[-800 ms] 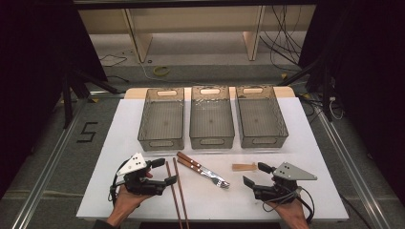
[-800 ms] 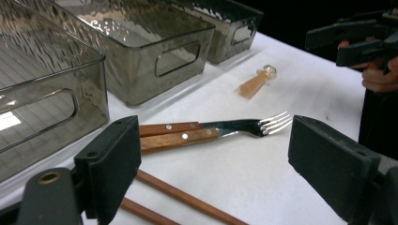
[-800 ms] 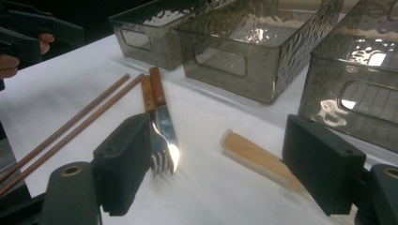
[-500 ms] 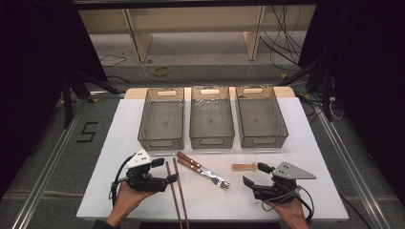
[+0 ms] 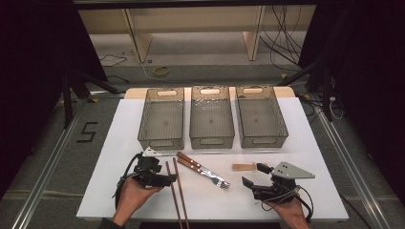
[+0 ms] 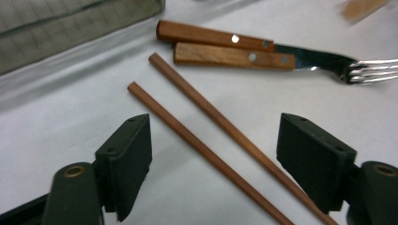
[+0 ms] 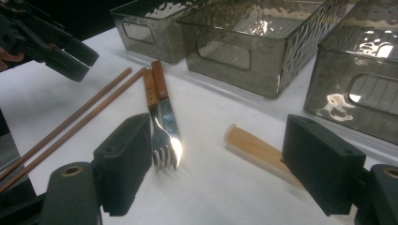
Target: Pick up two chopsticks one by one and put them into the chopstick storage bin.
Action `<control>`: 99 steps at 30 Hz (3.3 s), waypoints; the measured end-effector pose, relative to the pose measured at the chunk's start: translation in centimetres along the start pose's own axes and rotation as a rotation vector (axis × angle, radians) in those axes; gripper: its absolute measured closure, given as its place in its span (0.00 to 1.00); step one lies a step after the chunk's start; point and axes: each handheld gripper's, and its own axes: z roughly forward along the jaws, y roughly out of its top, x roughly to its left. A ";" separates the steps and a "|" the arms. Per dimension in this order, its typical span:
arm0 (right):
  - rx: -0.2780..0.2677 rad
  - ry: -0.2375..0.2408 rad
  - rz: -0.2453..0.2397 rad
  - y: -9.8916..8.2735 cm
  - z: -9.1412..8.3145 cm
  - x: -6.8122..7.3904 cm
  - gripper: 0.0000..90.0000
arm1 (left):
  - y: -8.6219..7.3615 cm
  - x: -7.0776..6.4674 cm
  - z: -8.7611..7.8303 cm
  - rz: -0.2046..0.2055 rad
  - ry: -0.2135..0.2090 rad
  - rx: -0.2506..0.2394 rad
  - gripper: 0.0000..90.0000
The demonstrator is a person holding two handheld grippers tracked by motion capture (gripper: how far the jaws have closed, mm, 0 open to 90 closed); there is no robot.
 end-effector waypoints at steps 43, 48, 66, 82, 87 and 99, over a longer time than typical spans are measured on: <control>0.022 0.023 0.012 0.1 0.2 -0.1 0.29 | 0.5 -0.7 2.7 0.148 0.106 0.292 0.63; 0.019 0.022 0.015 0.1 0.1 -0.2 0.29 | 0.7 0.0 2.5 0.154 0.093 0.294 0.76; 0.020 0.024 0.011 0.2 0.1 -0.2 0.30 | 0.4 1.3 2.0 0.114 0.090 0.259 0.92; 0.018 0.023 0.012 0.2 0.1 -0.2 0.30 | 0.6 1.4 0.7 0.168 0.095 0.200 0.93; 0.016 0.023 0.013 0.2 0.0 -0.2 0.30 | 1.0 1.8 -0.4 0.164 0.085 0.168 0.93; 0.019 0.020 0.020 0.2 0.1 -0.3 0.30 | 4.2 2.4 -4.2 0.175 0.048 0.041 0.93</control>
